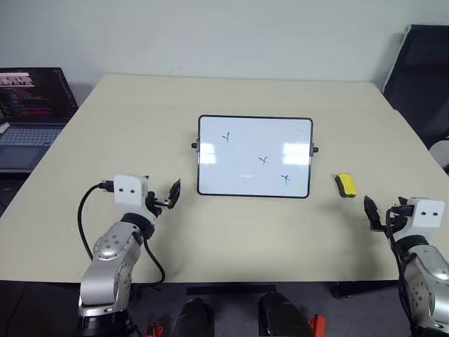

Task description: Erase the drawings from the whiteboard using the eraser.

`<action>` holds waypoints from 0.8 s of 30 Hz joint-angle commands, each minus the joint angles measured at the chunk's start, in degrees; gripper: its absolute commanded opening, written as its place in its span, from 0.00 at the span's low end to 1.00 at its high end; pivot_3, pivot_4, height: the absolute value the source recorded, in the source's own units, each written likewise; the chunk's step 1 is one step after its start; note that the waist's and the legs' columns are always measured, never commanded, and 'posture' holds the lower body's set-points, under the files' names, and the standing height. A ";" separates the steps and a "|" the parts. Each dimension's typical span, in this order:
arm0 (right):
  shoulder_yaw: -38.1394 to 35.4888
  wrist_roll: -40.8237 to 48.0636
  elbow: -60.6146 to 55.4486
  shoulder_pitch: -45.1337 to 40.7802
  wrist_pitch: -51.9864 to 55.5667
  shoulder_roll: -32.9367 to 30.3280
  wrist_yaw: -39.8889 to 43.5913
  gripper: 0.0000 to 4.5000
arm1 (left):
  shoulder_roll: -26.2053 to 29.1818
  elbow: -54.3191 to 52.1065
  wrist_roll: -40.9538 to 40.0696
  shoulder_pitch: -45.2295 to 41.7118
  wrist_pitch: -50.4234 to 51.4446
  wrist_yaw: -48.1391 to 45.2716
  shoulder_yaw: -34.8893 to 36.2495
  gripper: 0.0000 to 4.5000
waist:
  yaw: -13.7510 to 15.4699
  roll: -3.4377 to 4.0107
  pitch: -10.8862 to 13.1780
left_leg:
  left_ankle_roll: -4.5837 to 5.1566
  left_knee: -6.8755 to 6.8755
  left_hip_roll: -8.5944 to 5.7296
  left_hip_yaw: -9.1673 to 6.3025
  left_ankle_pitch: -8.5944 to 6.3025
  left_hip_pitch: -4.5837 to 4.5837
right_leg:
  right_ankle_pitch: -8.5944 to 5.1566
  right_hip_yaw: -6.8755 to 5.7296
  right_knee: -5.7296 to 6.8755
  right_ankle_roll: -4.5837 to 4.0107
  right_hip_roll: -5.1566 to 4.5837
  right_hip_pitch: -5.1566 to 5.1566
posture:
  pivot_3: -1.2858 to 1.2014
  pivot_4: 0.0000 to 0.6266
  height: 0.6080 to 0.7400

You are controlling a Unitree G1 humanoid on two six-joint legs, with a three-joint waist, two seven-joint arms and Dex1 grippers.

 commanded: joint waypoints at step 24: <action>2.57 9.41 -19.09 -5.64 27.03 -4.96 -3.47 0.99 | 19.66 2.08 -16.51 -11.75 0.55 -38.44 -3.10 1.00 | 0.03 0.06 0.05 | -0.01 0.15 -0.01 0.02 -0.01 -0.10 | 0.00 0.04 -0.02 0.00 -0.03 -0.08 | 0.52 0.24 1.00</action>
